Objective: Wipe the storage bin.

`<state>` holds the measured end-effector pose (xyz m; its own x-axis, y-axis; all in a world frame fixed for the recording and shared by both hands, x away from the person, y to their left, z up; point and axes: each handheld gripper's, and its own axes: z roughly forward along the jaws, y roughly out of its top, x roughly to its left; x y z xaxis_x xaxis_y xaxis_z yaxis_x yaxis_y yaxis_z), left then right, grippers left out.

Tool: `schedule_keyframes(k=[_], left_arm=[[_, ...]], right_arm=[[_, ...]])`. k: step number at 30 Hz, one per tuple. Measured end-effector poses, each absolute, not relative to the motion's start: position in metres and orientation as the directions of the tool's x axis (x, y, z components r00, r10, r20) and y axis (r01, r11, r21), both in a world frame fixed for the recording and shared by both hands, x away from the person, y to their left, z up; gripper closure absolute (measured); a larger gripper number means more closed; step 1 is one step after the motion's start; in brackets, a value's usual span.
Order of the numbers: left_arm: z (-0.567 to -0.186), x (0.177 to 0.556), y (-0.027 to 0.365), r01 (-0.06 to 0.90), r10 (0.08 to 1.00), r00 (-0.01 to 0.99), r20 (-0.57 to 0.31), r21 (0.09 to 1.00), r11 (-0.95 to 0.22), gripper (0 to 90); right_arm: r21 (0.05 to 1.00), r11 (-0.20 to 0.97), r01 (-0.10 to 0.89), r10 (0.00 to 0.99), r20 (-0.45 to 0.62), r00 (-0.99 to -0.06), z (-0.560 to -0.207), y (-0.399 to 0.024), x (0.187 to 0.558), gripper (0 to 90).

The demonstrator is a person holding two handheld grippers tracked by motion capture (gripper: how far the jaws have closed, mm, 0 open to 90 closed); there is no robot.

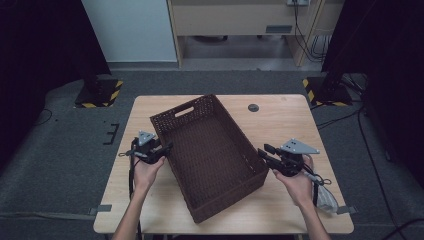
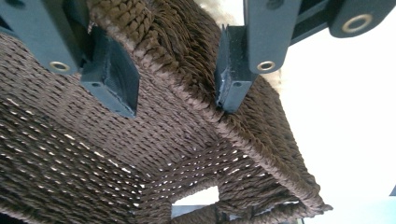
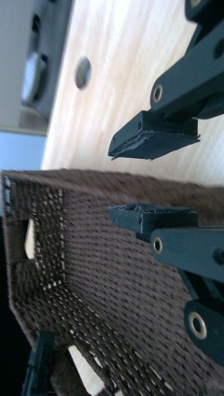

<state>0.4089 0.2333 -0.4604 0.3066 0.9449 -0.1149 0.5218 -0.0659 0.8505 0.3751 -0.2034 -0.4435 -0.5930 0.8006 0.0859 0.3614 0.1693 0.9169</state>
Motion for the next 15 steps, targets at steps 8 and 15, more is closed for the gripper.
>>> schedule_keyframes(k=[8, 15], left_arm=[[-0.456, 0.413, 0.230, 0.523, 0.955, 0.293, -0.054, 0.845, -0.112, 46.1], [-0.446, 0.381, 0.227, 0.498, 0.947, 0.311, -0.075, 0.862, -0.095, 32.7]], right_arm=[[0.924, 0.155, 0.351, 0.840, 0.064, -0.538, -0.440, -0.217, 0.376, 60.5], [0.914, 0.161, 0.373, 0.867, 0.049, -0.496, -0.447, -0.224, 0.379, 57.6]])
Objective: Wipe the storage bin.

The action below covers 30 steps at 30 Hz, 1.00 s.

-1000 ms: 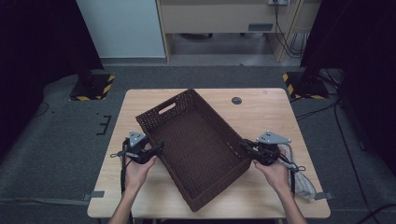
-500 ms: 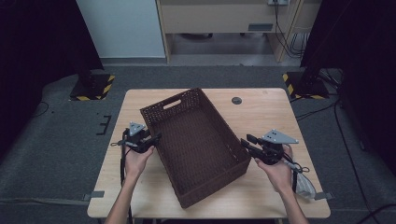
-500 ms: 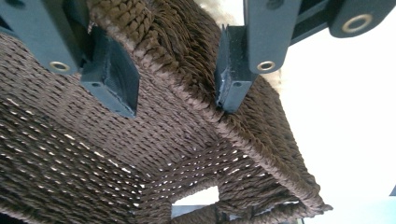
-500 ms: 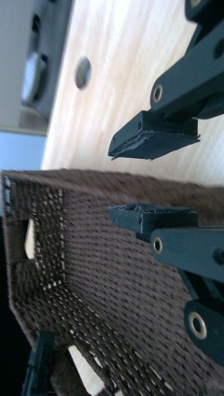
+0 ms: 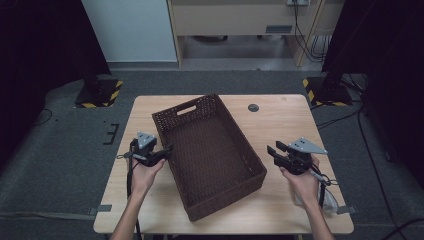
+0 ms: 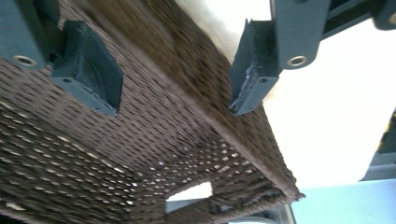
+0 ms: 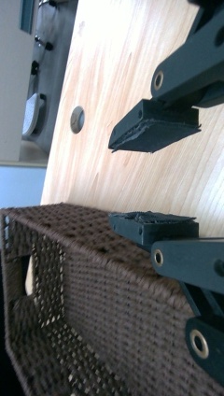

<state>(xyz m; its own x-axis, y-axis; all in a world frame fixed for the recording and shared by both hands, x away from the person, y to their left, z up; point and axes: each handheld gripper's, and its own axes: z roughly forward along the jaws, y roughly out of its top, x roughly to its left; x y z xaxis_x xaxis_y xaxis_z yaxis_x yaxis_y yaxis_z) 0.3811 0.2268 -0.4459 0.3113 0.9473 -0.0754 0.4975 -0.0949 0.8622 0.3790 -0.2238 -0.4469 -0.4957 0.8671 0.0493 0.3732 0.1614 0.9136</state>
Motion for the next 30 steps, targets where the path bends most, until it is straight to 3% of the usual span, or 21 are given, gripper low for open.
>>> schedule_keyframes(k=[6, 14, 30], left_arm=[[-0.456, 0.370, 0.213, 0.520, 0.932, 0.358, -0.052, 0.840, -0.152, 33.4], [-0.459, 0.373, 0.218, 0.520, 0.926, 0.371, -0.076, 0.843, -0.140, 42.4], [-0.456, 0.414, 0.220, 0.518, 0.930, 0.367, -0.016, 0.834, -0.190, 60.1]], right_arm=[[0.910, 0.173, 0.378, 0.877, 0.033, -0.480, -0.450, -0.224, 0.380, 56.2], [0.901, 0.184, 0.392, 0.876, 0.031, -0.481, -0.453, -0.224, 0.380, 54.6], [0.923, 0.169, 0.346, 0.849, 0.042, -0.527, -0.440, -0.202, 0.384, 54.2]])
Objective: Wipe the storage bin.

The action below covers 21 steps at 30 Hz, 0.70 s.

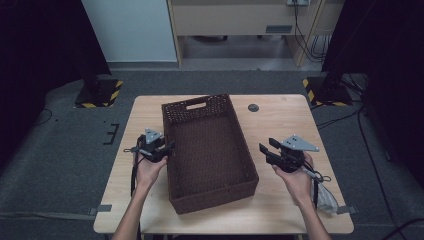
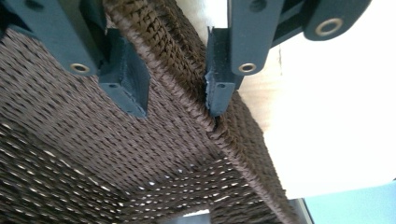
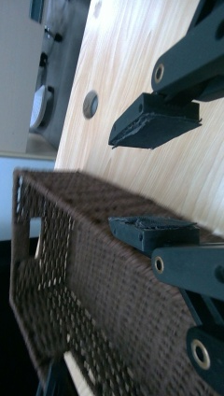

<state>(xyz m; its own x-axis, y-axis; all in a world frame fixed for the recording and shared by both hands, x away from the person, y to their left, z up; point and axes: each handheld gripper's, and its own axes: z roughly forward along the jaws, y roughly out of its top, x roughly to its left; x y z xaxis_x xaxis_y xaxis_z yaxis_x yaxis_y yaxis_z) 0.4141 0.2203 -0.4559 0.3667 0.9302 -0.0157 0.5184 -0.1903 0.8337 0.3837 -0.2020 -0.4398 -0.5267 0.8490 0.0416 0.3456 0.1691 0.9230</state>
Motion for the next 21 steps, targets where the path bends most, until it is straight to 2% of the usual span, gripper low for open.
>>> schedule_keyframes(k=[14, 18, 21], left_arm=[[-0.459, 0.435, 0.212, 0.491, 0.914, 0.406, -0.016, 0.847, -0.204, 65.4], [-0.459, 0.434, 0.212, 0.491, 0.915, 0.402, -0.022, 0.849, -0.195, 65.0], [-0.458, 0.431, 0.214, 0.485, 0.915, 0.403, -0.016, 0.852, -0.199, 61.4]], right_arm=[[0.911, 0.177, 0.373, 0.829, 0.067, -0.555, -0.445, -0.166, 0.403, 53.7], [0.902, 0.189, 0.388, 0.834, 0.061, -0.549, -0.450, -0.164, 0.406, 55.7], [0.903, 0.181, 0.391, 0.832, 0.071, -0.550, -0.453, -0.162, 0.407, 57.6]])
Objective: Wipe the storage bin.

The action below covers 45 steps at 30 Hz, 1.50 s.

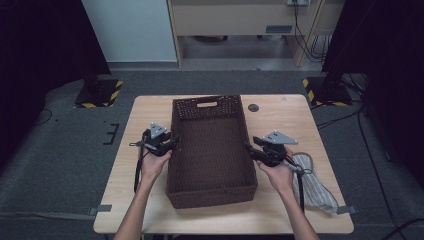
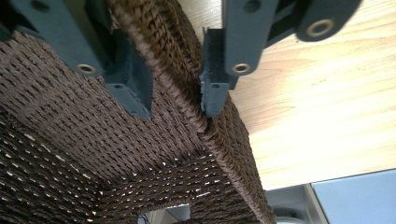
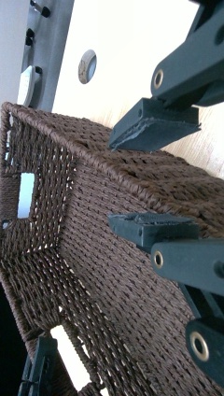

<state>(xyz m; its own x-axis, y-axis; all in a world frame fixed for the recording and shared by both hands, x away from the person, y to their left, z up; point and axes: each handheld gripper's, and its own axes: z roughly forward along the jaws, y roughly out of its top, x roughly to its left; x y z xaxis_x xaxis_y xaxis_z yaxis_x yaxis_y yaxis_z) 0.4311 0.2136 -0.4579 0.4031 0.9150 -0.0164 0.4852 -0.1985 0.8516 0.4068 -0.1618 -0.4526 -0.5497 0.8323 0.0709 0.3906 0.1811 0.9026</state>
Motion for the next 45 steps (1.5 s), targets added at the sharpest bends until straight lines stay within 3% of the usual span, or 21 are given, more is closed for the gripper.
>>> schedule_keyframes(k=[3, 5, 6, 14, 19, 21, 25, 30, 34, 39, 45], left_arm=[[-0.456, 0.426, 0.215, 0.471, 0.909, 0.416, -0.020, 0.860, -0.197, 56.2], [-0.456, 0.424, 0.215, 0.470, 0.908, 0.419, -0.018, 0.860, -0.200, 56.6], [-0.456, 0.422, 0.215, 0.470, 0.907, 0.421, -0.016, 0.859, -0.203, 59.0], [-0.459, 0.417, 0.215, 0.465, 0.907, 0.420, -0.029, 0.865, -0.188, 63.8], [-0.458, 0.412, 0.214, 0.464, 0.898, 0.439, -0.014, 0.860, -0.213, 64.9], [-0.458, 0.411, 0.214, 0.461, 0.897, 0.442, -0.002, 0.858, -0.225, 64.9], [-0.460, 0.412, 0.216, 0.451, 0.893, 0.449, -0.017, 0.868, -0.210, 64.6], [-0.460, 0.412, 0.215, 0.452, 0.895, 0.447, -0.010, 0.865, -0.216, 65.0], [-0.459, 0.413, 0.217, 0.458, 0.891, 0.454, -0.023, 0.863, -0.211, 65.8], [-0.459, 0.412, 0.217, 0.460, 0.889, 0.457, -0.026, 0.862, -0.212, 66.5], [-0.459, 0.409, 0.216, 0.459, 0.886, 0.462, -0.033, 0.864, -0.208, 66.8]], right_arm=[[0.901, 0.186, 0.391, 0.831, 0.069, -0.552, -0.455, -0.158, 0.408, 60.4], [0.902, 0.183, 0.390, 0.830, 0.071, -0.553, -0.456, -0.157, 0.409, 62.0], [0.903, 0.185, 0.388, 0.824, 0.073, -0.562, -0.457, -0.155, 0.409, 66.9], [0.898, 0.203, 0.391, 0.831, 0.053, -0.554, -0.455, -0.153, 0.402, 68.9], [0.906, 0.160, 0.391, 0.822, 0.097, -0.561, -0.458, -0.157, 0.386, 67.9], [0.904, 0.183, 0.385, 0.818, 0.077, -0.570, -0.456, -0.158, 0.384, 66.8], [0.915, 0.165, 0.368, 0.825, 0.077, -0.560, -0.451, -0.164, 0.387, 55.7], [0.930, 0.102, 0.353, 0.864, 0.093, -0.495, -0.442, -0.195, 0.389, 50.2], [0.917, 0.158, 0.368, 0.897, 0.023, -0.442, -0.446, -0.222, 0.388, 46.6], [0.913, 0.121, 0.388, 0.907, 0.057, -0.417, -0.453, -0.241, 0.385, 46.4], [0.931, 0.109, 0.348, 0.884, 0.069, -0.462, -0.438, -0.214, 0.394, 47.4]])
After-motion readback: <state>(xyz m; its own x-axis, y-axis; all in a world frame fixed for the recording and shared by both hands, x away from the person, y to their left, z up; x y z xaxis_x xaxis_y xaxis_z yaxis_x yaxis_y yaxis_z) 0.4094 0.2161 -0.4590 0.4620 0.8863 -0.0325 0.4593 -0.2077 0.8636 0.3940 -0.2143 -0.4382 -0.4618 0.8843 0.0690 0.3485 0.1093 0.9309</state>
